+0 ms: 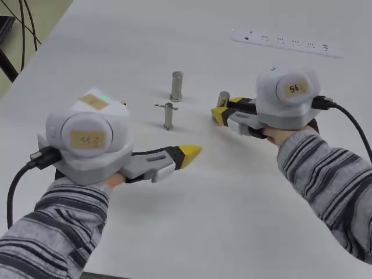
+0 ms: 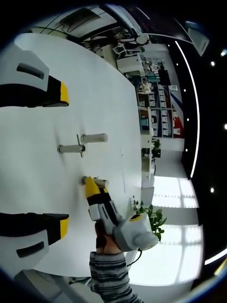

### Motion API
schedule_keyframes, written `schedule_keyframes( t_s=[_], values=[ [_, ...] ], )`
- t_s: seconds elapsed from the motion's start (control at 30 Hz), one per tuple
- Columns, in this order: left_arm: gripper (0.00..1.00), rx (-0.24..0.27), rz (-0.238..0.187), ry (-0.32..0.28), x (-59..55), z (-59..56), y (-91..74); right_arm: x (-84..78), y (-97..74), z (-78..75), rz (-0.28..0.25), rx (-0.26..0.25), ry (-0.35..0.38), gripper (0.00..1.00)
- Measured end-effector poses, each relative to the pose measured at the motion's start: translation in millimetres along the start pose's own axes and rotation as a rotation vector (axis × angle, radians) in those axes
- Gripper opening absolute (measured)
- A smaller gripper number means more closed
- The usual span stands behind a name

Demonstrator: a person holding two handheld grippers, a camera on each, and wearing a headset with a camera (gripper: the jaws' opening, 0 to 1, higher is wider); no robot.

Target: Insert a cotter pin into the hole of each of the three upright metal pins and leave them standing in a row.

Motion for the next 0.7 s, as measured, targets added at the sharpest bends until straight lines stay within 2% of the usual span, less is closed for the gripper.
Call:
schedule_keyframes(
  t_s=[0.43,0.7],
  values=[
    [0.91,-0.019,0.008,0.002,-2.1,-4.4,1.1,-11.1,-25.2,31.2,0.002,-0.001,0.0,0.08],
    [0.91,-0.028,0.007,-0.009,-2.2,-6.9,1.9,-18.6,-35.6,39.5,0.01,0.012,-0.001,0.08]
  ],
)
Point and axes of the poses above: the centre of the closed fingertips' face, and the gripper's own axes: y roughly forward along the fingers, z roughly to its left, x roughly out of its top, the point moved 3 cm from there along -y, roughly backward along the fingers, and after that the axes turned 8 degrees about -z, right-handed, at the moved point
